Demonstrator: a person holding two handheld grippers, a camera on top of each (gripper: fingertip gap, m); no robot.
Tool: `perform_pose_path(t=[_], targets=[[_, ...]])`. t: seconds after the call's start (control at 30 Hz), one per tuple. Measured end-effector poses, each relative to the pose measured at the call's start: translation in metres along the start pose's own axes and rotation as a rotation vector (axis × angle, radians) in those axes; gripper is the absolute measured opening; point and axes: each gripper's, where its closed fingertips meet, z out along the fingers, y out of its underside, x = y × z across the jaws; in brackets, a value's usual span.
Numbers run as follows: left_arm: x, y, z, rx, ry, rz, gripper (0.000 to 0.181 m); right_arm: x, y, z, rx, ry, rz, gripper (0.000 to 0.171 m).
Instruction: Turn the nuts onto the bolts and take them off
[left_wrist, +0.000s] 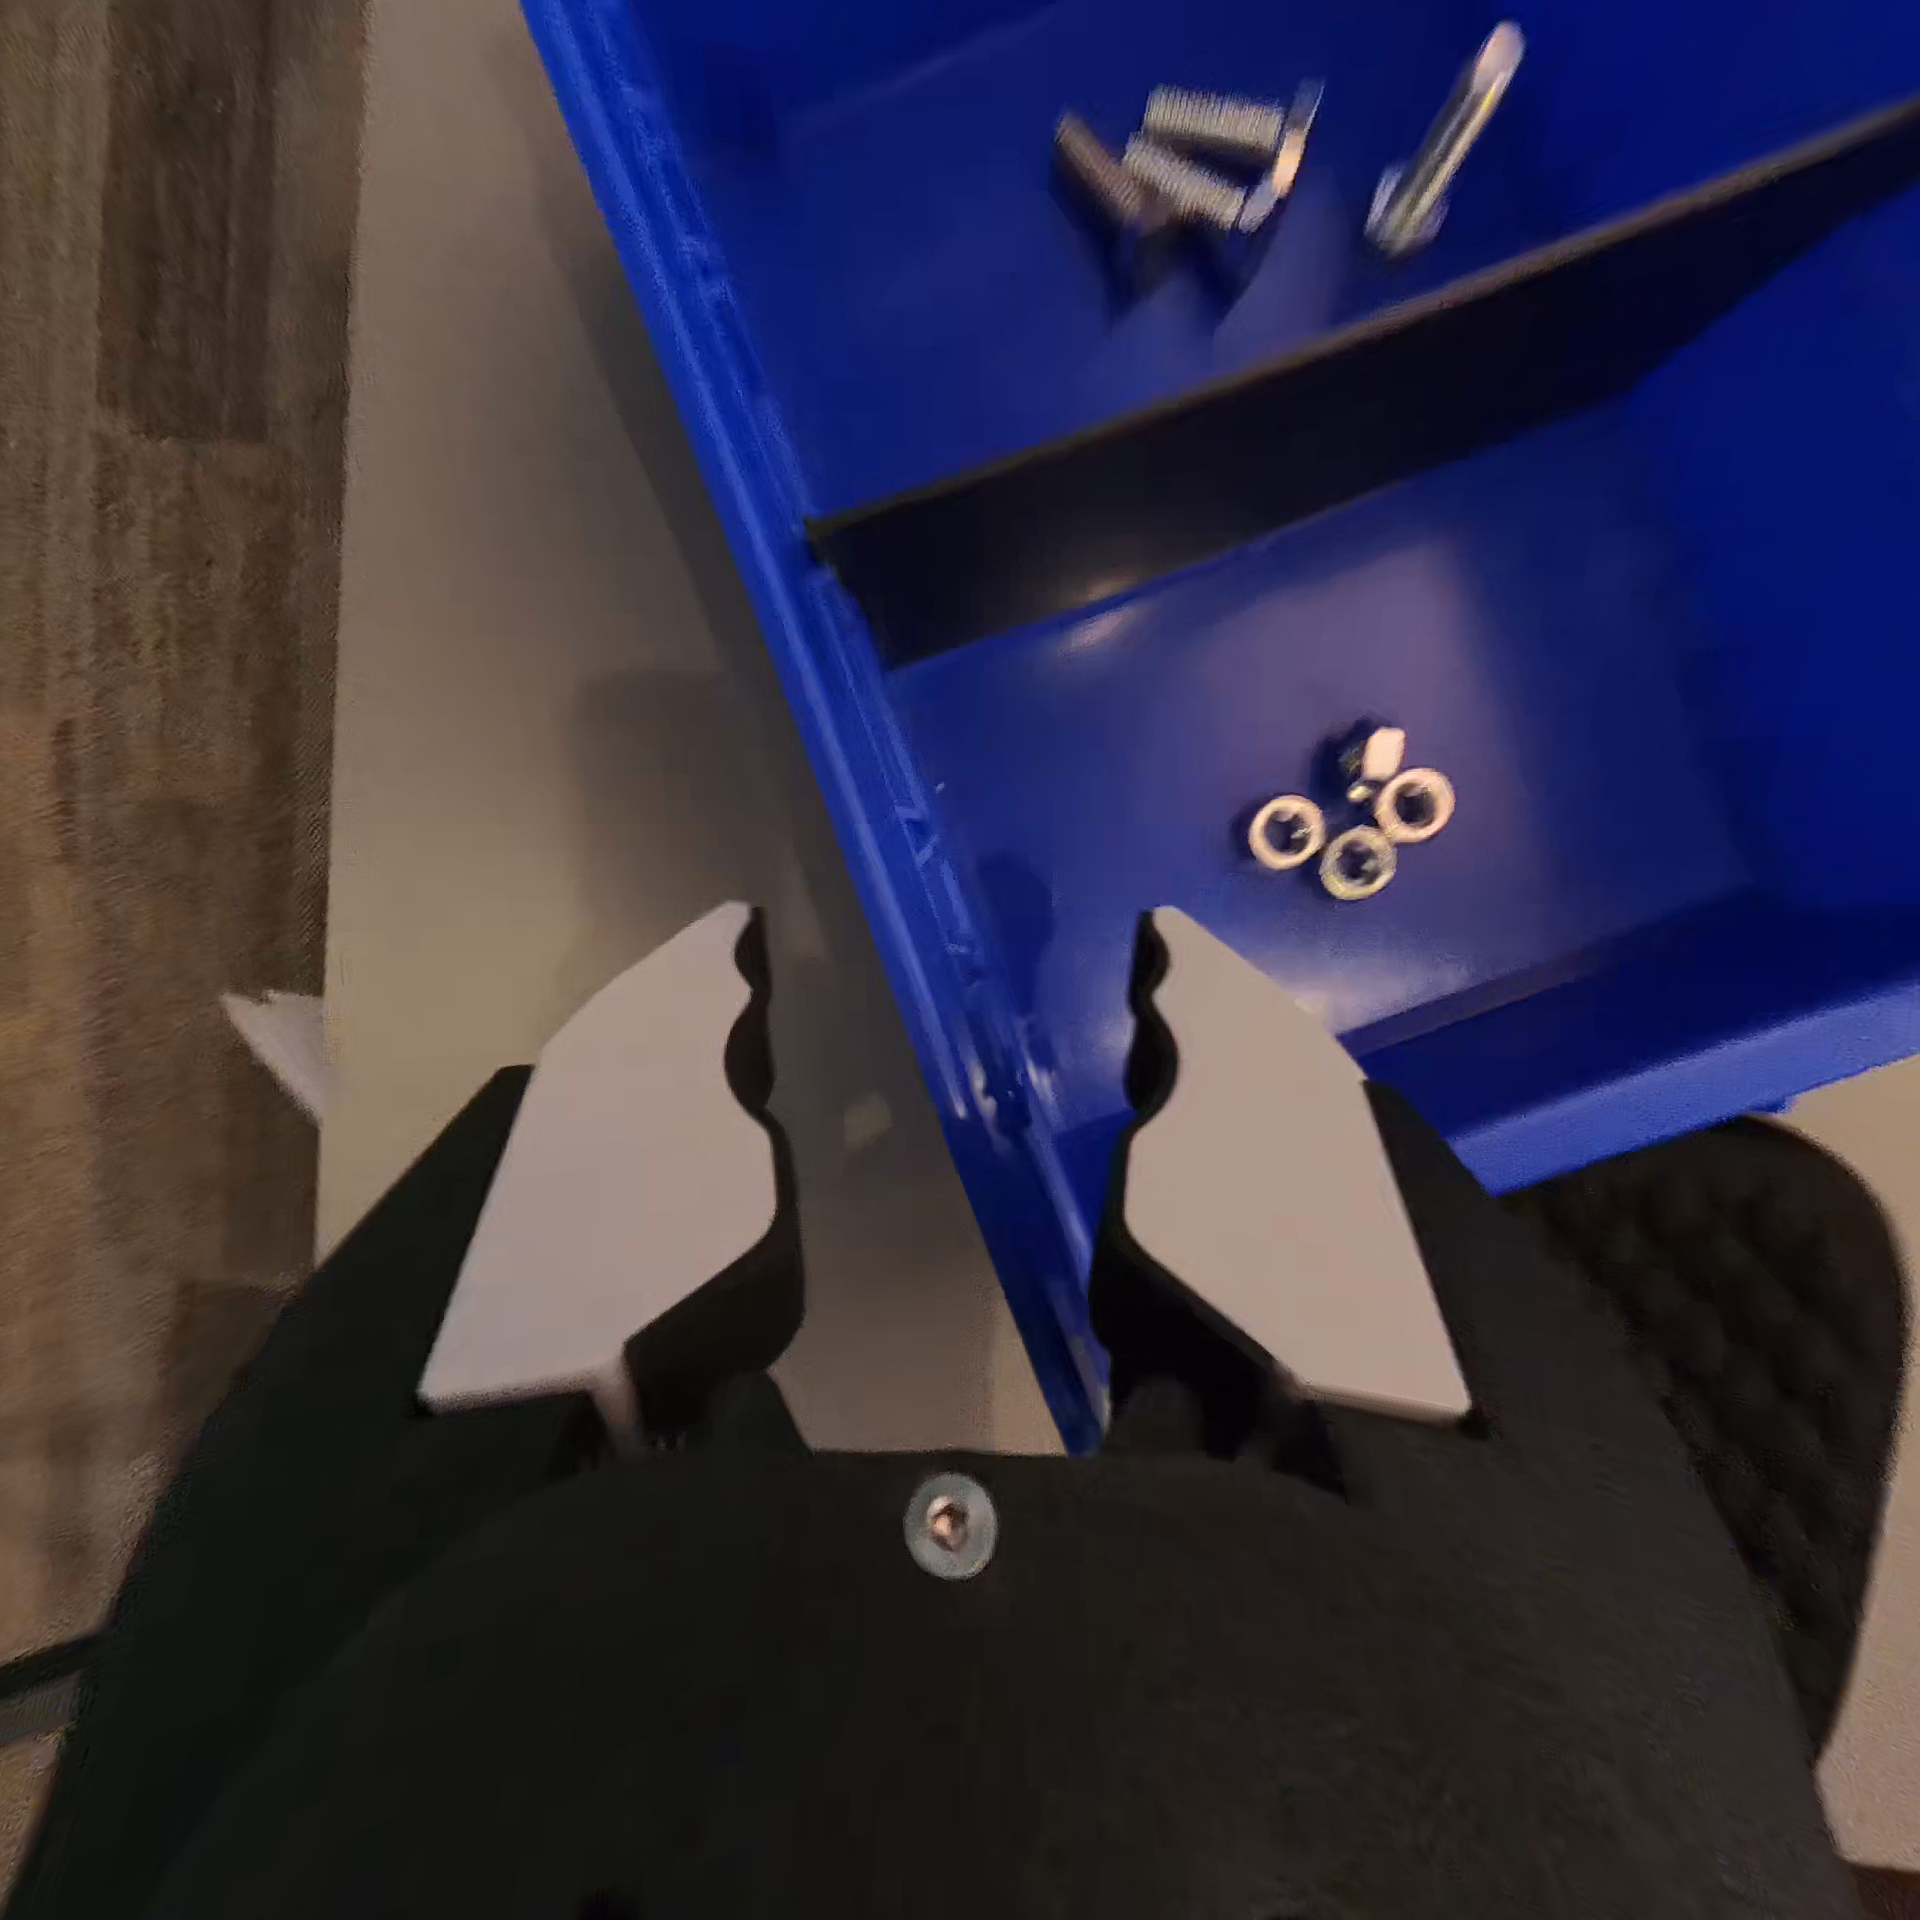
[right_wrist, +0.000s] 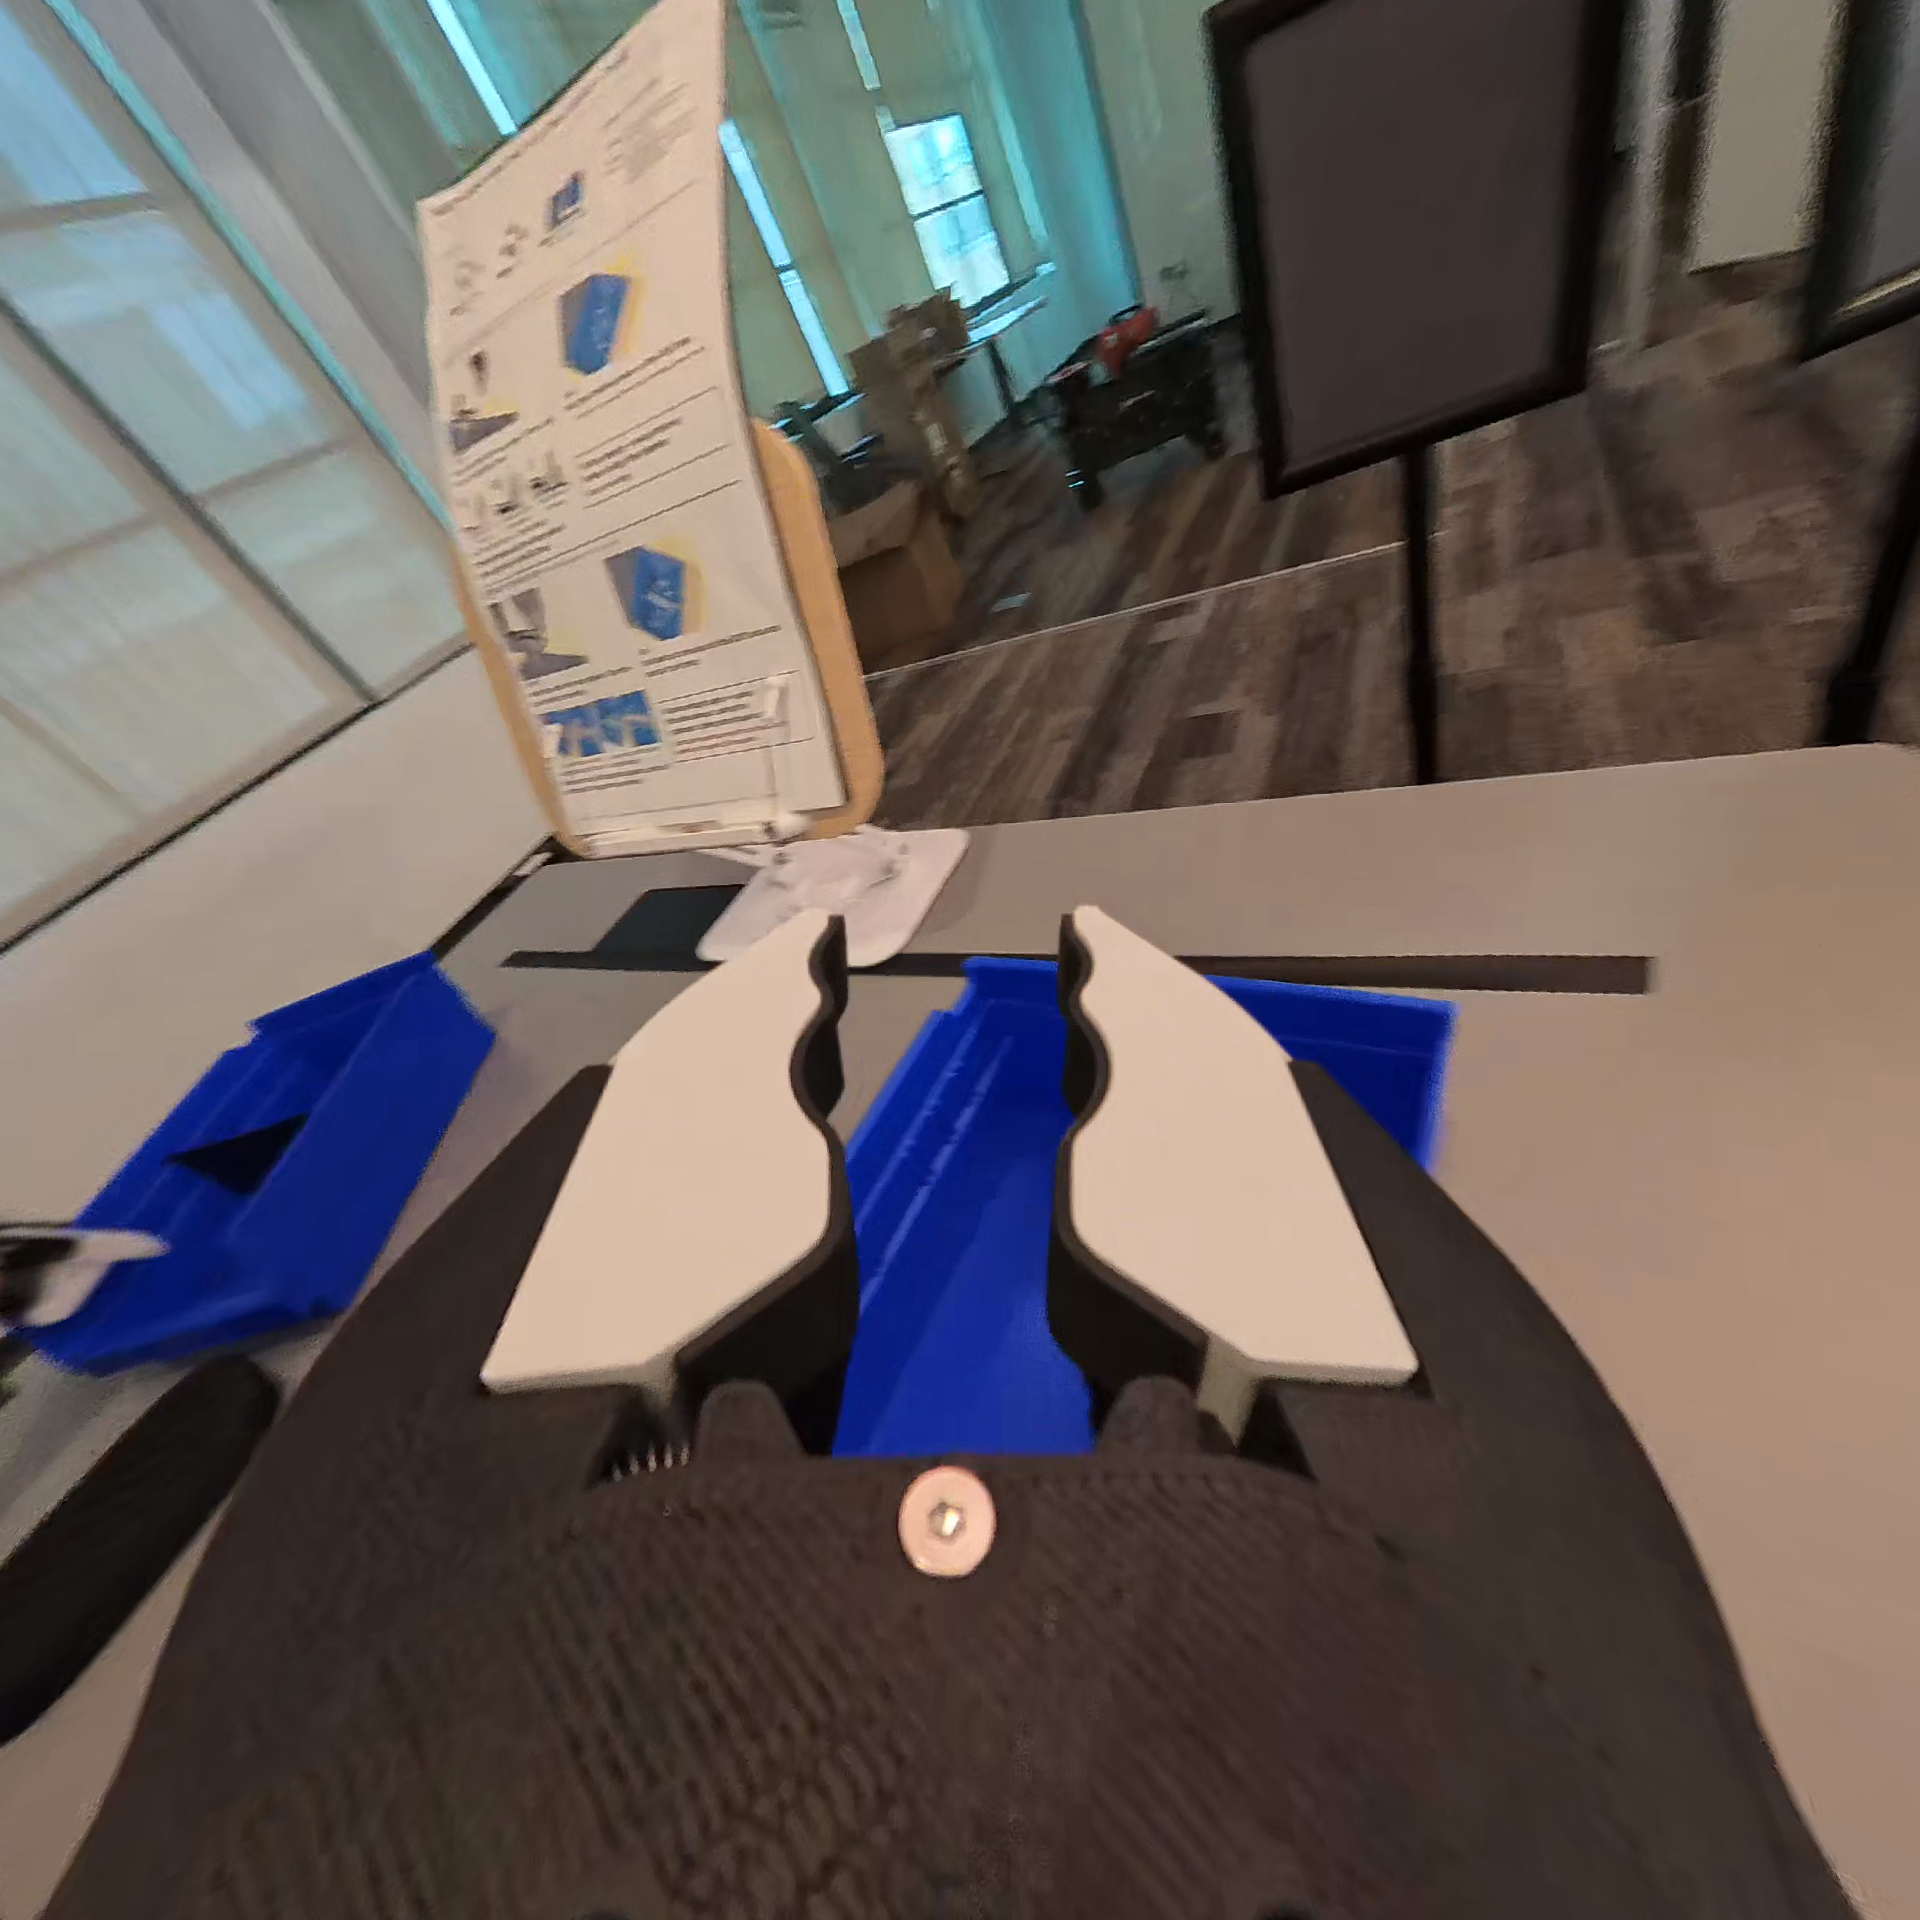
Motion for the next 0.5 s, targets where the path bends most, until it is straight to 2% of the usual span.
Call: perform_pose_path(t=[0.1, 0.27, 0.5], targets=[[0.003, 0.004, 0.019, -0.081, 0.022, 0.070, 0.024, -0.016, 0.002, 0.011, -0.019, -0.071, 0.002, 0.039], [0.007, -0.022, 0.032, -0.018, 0.087, 0.196, 0.021, -0.027, -0.003, 0.022, -0.004, -0.053, -0.058, 0.037], [0.031, -0.045, 0.045, -0.025, 0.189, 0.394, 0.014, -0.038, 0.002, 0.028, -0.035, -0.052, -0.089, 0.037]])
